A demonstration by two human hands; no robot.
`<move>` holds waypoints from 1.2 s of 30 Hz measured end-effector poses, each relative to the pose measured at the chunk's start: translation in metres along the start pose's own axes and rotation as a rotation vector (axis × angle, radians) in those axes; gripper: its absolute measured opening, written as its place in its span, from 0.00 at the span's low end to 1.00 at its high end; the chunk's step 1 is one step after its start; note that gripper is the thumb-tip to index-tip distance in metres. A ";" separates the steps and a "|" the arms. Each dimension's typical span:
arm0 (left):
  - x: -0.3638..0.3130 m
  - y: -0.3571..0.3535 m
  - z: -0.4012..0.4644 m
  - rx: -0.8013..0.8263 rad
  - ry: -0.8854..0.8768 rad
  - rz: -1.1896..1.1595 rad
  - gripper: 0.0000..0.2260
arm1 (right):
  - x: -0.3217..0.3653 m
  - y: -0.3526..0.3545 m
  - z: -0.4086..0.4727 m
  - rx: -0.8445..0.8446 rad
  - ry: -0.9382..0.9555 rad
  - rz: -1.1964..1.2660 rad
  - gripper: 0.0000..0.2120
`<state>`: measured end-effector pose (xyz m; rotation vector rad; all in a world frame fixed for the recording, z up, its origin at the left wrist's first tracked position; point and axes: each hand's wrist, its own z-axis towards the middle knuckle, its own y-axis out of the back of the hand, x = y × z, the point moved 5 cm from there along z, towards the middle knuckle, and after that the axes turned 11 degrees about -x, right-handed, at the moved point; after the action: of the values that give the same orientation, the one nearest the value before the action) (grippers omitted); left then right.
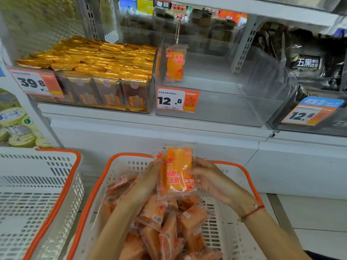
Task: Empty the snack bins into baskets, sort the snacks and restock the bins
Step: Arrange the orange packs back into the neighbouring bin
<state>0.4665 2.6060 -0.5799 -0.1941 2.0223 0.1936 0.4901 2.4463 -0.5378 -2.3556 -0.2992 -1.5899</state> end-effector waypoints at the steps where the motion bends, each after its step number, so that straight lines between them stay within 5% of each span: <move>1: -0.001 -0.003 -0.003 0.018 0.000 -0.016 0.19 | -0.001 0.002 0.002 -0.048 0.002 -0.055 0.18; 4: -0.006 0.001 -0.008 0.033 -0.012 0.041 0.20 | 0.015 0.009 -0.005 -0.056 0.101 -0.373 0.16; 10: -0.004 0.016 -0.011 0.125 0.072 0.226 0.25 | 0.039 0.013 -0.021 0.339 0.161 -0.973 0.17; 15: 0.000 -0.020 -0.033 0.325 0.018 0.389 0.39 | 0.039 0.005 -0.011 -0.009 0.374 -0.802 0.22; 20: 0.008 -0.019 -0.027 0.203 -0.032 0.128 0.44 | 0.041 0.007 -0.015 -0.403 0.456 -0.658 0.39; 24: -0.023 -0.020 -0.031 -0.053 -0.238 -0.050 0.44 | 0.048 -0.014 -0.024 -0.214 0.181 -0.368 0.39; 27: -0.081 -0.024 -0.034 -0.084 -0.460 -0.236 0.42 | 0.071 -0.033 -0.032 -0.097 0.324 -0.398 0.20; 29: -0.123 -0.016 -0.026 -0.167 -0.642 -0.249 0.37 | 0.100 -0.035 -0.037 -0.135 0.419 -0.348 0.17; 32: -0.178 -0.002 -0.029 -0.281 -0.978 0.110 0.24 | 0.150 -0.026 -0.033 -0.184 0.451 -0.248 0.17; 36: -0.230 0.028 -0.010 -0.598 -1.214 0.522 0.30 | 0.205 -0.003 0.005 -0.182 0.249 -0.105 0.11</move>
<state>0.5521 2.6434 -0.3681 0.0910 0.7222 0.9824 0.5702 2.4535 -0.3490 -2.2673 -0.2359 -2.0150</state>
